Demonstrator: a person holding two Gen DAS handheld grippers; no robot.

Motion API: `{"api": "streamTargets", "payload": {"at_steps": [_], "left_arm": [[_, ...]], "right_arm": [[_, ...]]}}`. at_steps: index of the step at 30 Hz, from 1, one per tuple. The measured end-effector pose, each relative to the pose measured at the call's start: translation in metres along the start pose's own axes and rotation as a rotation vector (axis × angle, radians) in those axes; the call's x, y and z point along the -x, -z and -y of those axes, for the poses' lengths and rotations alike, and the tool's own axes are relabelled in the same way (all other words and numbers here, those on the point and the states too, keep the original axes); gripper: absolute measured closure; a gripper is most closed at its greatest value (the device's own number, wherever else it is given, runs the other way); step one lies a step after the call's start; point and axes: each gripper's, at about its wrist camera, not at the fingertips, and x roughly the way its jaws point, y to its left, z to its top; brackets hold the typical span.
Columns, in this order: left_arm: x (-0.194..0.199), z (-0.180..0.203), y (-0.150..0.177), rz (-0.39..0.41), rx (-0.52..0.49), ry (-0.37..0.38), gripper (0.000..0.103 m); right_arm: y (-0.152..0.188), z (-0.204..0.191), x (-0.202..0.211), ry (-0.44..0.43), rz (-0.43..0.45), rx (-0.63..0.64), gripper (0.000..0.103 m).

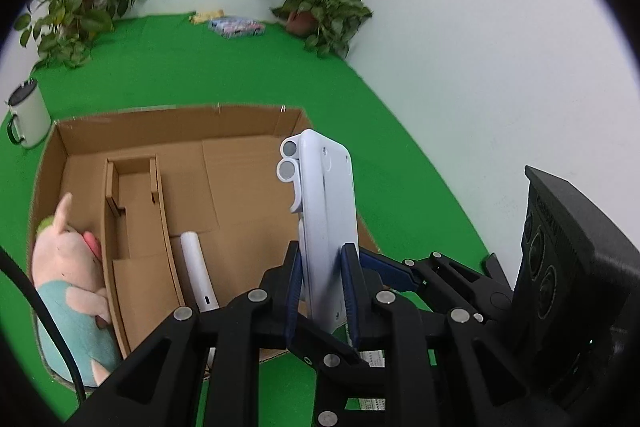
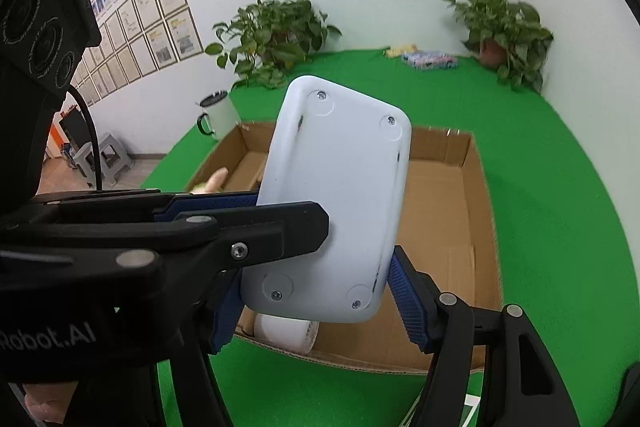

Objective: Organize objects
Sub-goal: 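Carry the white device over the box with the right gripper, then lower the white device beside the hair dryer and open the right gripper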

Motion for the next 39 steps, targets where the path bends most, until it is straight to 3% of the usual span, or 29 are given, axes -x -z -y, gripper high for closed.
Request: {"api": "streamTargets", "payload": {"at_steps": [12,22,29,34,39], "left_arm": [[-0.084,-0.038,0.026,-0.182,0.091,0.003,0.085],[-0.124,-0.067,0.044,-0.3,0.175,0.044,0.085],[-0.132,-0.08,0.049,-0.319,0.225,0.047,0.083],[-0.123,-0.082,0.047,-0.321,0.229,0.031,0.082],[-0.1,-0.08,0.04,-0.272,0.197,0.015,0.081]], "right_arm": [[0.073,0.033,-0.088,-0.049,-0.212,-0.082,0.039],[0.096,0.041,-0.135,-0.036,-0.375,-0.133,0.039],[0.097,0.039,-0.151,-0.034,-0.425,-0.124,0.038],[0.095,0.037,-0.152,-0.072,-0.421,-0.117,0.03],[0.089,0.042,-0.146,-0.126,-0.407,-0.142,0.029]]}}
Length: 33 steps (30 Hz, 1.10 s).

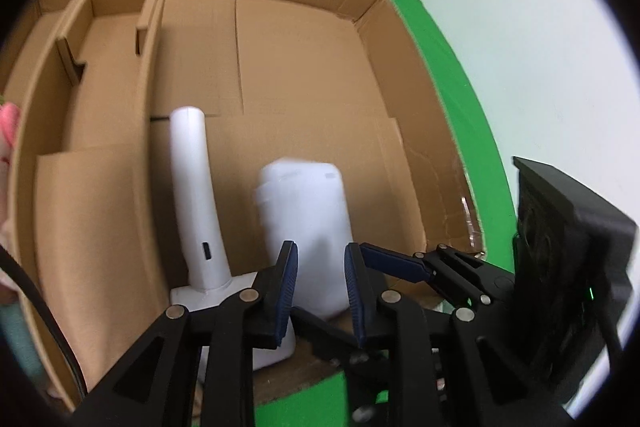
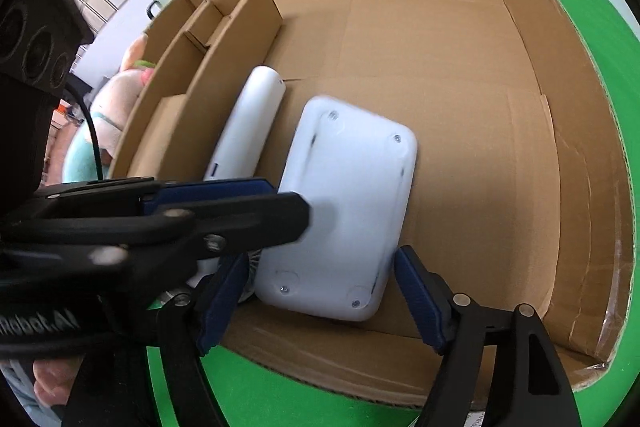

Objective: Organize objects
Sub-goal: 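Lower the white device beside the hair dryer and open the right gripper, then withdraw the right gripper and move it to the white medicine box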

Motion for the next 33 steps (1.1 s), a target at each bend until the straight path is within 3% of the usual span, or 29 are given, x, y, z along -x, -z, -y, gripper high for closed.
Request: {"api": "streamTargets", "payload": {"at_steps": [6,11,14,19,23,24,26,27,28,29,31,32,33], "left_arm": [[0.036,0.002,0.008,0.072,-0.04,-0.018,0.081],[0.043,0.007,0.018,0.093,-0.047,-0.045,0.081],[0.047,0.001,0.022,0.098,-0.043,-0.049,0.081],[0.047,-0.005,0.029,0.13,-0.041,-0.052,0.081],[0.06,-0.003,0.04,0.2,-0.065,-0.086,0.081],[0.066,-0.001,0.044,0.235,-0.075,-0.105,0.081],[0.08,0.005,0.053,0.309,-0.1,-0.16,0.081],[0.089,0.009,0.06,0.366,-0.121,-0.201,0.078],[0.098,0.015,0.068,0.421,-0.139,-0.235,0.077],[0.105,0.019,0.076,0.474,-0.154,-0.268,0.071],[0.123,0.029,0.096,0.594,-0.184,-0.349,0.042],[0.129,0.034,0.107,0.662,-0.183,-0.402,0.021],[0.134,0.037,0.116,0.721,-0.179,-0.443,0.018]], "right_arm": [[-0.008,0.018,0.013,-0.01,0.038,-0.052,0.03],[-0.023,0.038,-0.001,-0.006,0.012,-0.086,0.054],[-0.016,0.033,-0.005,-0.049,-0.003,-0.092,0.057],[-0.017,0.019,-0.006,-0.04,-0.025,-0.1,0.06],[-0.017,0.015,-0.002,-0.017,-0.007,-0.102,0.06],[-0.015,0.012,0.005,0.015,0.026,-0.098,0.059],[-0.012,0.005,0.021,0.073,0.091,-0.072,0.041],[-0.007,-0.005,0.036,0.117,0.161,-0.034,0.021],[0.0,-0.014,0.05,0.154,0.228,0.002,0.007],[0.01,-0.024,0.064,0.192,0.299,0.037,0.001],[0.033,-0.042,0.086,0.26,0.408,0.09,0.001],[0.044,-0.05,0.093,0.287,0.443,0.102,0.001],[0.057,-0.057,0.098,0.308,0.478,0.104,0.001]]}}
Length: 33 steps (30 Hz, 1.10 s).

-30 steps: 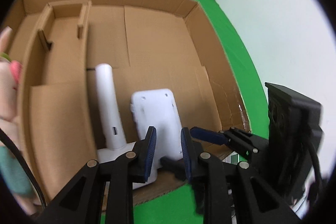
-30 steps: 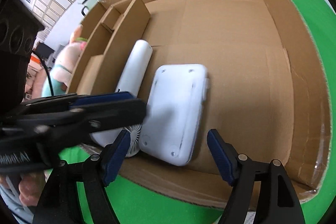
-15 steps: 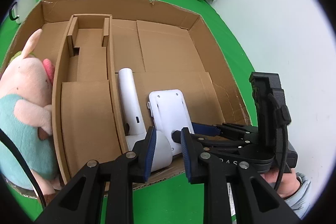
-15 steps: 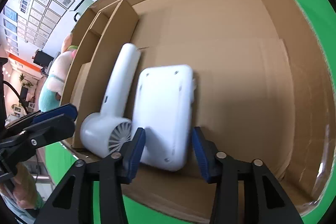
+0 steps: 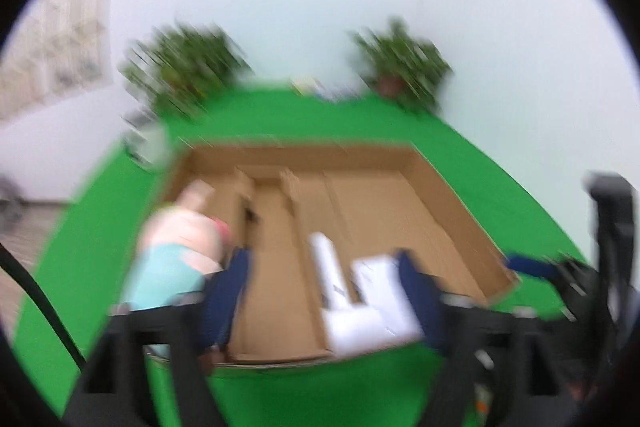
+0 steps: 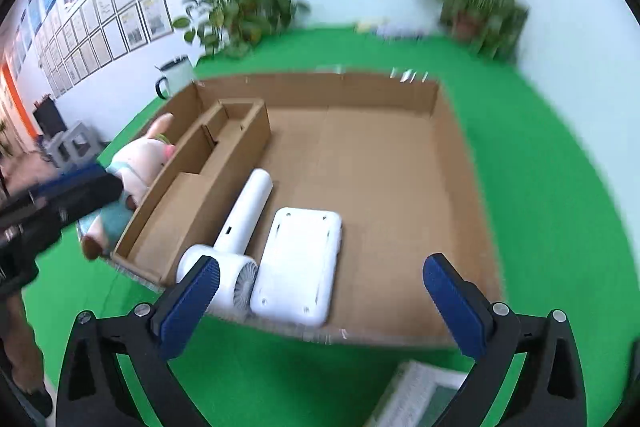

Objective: Organize objects
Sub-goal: 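Withdraw the right gripper and move it to the white medicine box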

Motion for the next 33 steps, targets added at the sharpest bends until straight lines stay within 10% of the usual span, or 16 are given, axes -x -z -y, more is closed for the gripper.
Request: {"api": "streamTargets", "payload": {"at_steps": [11,33], "left_arm": [[0.038,0.003,0.035,0.094,0.004,-0.102,0.018],[0.041,0.002,0.071,-0.02,-0.046,-0.051,0.02]], "right_arm": [[0.053,-0.034,0.063,0.114,0.137,0.034,0.0],[0.1,-0.034,0.089,0.098,0.138,0.04,0.0]]}}
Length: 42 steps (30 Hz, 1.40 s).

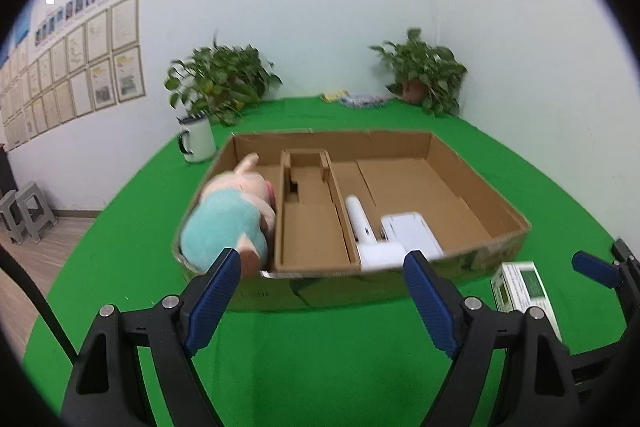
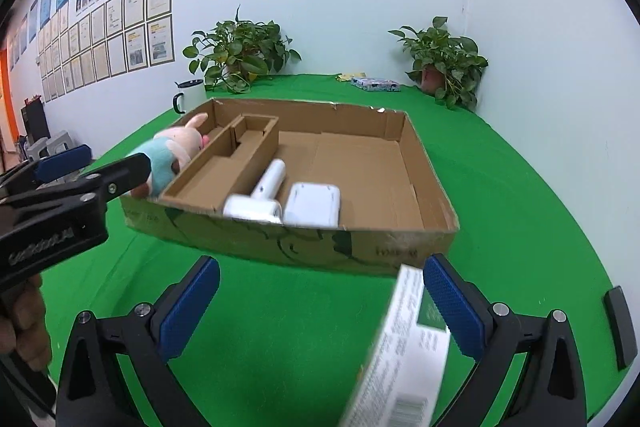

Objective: Organize objects
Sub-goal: 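Withdraw the right gripper and move it to the white medicine box, then grasp the white medicine box at its end with the right gripper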

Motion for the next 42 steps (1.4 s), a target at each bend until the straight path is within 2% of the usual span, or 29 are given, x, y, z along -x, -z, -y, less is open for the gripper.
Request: {"api": "streamTargets", "payload": {"at_steps": [3,5,8,11,14,15,17,18,24,27,29,30,31,32,34,37,39,41,42], "left_arm": [[-0.01,-0.001,0.016,-0.085,0.013,0.101,0.02],[-0.02,-0.003,0.029,-0.154,0.057,0.199,0.02],[-0.035,-0.001,0.041,-0.251,0.109,0.293,0.023],[-0.038,0.005,0.049,-0.279,0.117,0.327,0.023],[-0.036,0.011,0.055,-0.283,0.105,0.353,0.023],[-0.035,0.014,0.057,-0.287,0.098,0.357,0.023],[-0.034,0.015,0.059,-0.296,0.091,0.357,0.023],[-0.033,0.014,0.059,-0.298,0.09,0.36,0.023],[-0.029,0.002,0.064,-0.321,0.124,0.385,0.023],[-0.036,0.001,0.07,-0.378,0.157,0.452,0.023],[-0.046,0.004,0.077,-0.446,0.192,0.529,0.025],[-0.051,0.005,0.081,-0.48,0.219,0.578,0.025],[-0.056,0.005,0.086,-0.509,0.259,0.625,0.025],[-0.061,0.006,0.092,-0.538,0.311,0.676,0.025],[-0.066,0.008,0.098,-0.571,0.358,0.728,0.025],[-0.068,0.016,0.102,-0.581,0.386,0.794,0.025],[-0.071,0.023,0.101,-0.585,0.387,0.823,0.025],[-0.074,0.028,0.1,-0.592,0.378,0.828,0.025],[-0.074,0.03,0.099,-0.592,0.381,0.831,0.025]], "right_arm": [[0.027,0.018,-0.001,0.068,-0.062,-0.006,0.0],[0.041,0.038,-0.004,0.124,-0.107,-0.053,0.0],[0.058,0.062,-0.016,0.124,-0.2,-0.137,0.0],[0.074,0.069,-0.026,0.108,-0.269,-0.157,0.001],[0.078,0.072,-0.028,0.082,-0.275,-0.191,0.001],[0.078,0.071,-0.031,0.082,-0.281,-0.184,0.004],[0.077,0.066,-0.034,0.054,-0.296,-0.165,0.019],[0.078,0.062,-0.036,0.054,-0.317,-0.159,0.031],[0.084,0.03,-0.03,-0.058,-0.322,-0.087,0.036],[0.084,0.007,-0.022,-0.129,-0.32,-0.027,0.034],[0.086,-0.007,-0.021,-0.161,-0.337,0.009,0.022],[0.087,-0.014,-0.02,-0.172,-0.336,0.027,0.008],[0.088,-0.02,-0.018,-0.18,-0.327,0.039,0.003],[0.09,-0.023,-0.014,-0.188,-0.316,0.048,0.003],[0.093,-0.026,-0.007,-0.19,-0.307,0.053,0.003],[0.092,-0.02,-0.006,-0.163,-0.311,0.035,0.003],[0.093,-0.011,-0.005,-0.161,-0.33,0.0,0.008],[0.094,-0.005,-0.005,-0.156,-0.335,-0.022,0.019],[0.093,-0.005,-0.007,-0.151,-0.332,-0.022,0.028]]}}
